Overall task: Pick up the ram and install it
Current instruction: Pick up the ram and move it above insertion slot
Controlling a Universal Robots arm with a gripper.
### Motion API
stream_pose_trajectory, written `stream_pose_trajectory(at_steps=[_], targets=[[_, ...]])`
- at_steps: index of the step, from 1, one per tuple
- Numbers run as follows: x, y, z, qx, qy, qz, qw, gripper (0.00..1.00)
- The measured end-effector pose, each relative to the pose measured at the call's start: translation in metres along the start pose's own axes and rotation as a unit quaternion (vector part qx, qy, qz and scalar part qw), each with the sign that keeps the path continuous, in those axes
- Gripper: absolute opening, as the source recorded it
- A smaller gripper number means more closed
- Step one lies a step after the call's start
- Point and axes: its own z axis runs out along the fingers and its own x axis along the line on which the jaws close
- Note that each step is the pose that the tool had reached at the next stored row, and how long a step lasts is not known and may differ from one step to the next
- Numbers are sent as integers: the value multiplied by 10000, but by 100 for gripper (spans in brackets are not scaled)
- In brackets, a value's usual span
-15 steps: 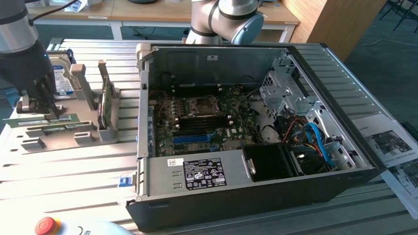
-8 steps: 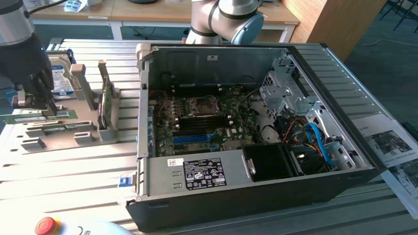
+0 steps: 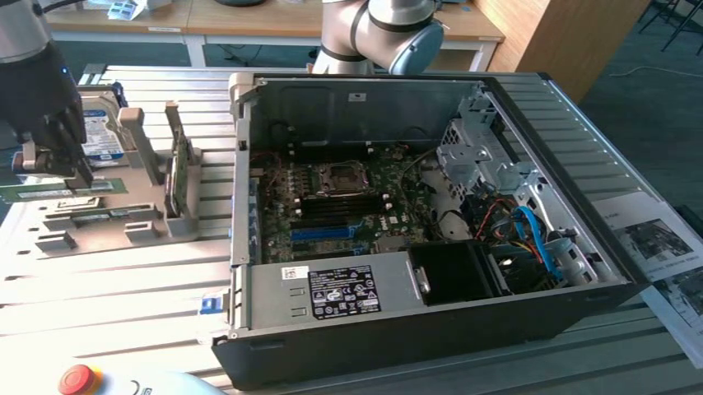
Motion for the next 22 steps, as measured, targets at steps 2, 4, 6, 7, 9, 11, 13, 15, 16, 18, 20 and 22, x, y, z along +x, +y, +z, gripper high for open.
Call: stream_pose_trajectory(at_steps=[2,4,6,7,9,11,13,15,16,18,20,22], targets=[[-1,2,-40,-1,0,0,10000,12],[-1,5,-81,-2,0,0,10000,12],[-1,7,-121,-2,0,0,10000,12],[-2,8,-141,-2,0,0,10000,12],[-2,11,-189,-2,0,0,10000,12],[-3,15,-243,-3,1,0,10000,12],[-3,18,-296,-3,1,0,10000,12],[-4,21,-345,-3,1,0,10000,12],[-4,22,-371,-3,1,0,10000,12],[-5,25,-415,-3,2,1,10000,12],[-5,28,-459,-3,2,1,10000,12],[-6,30,-504,-3,3,0,10000,12]])
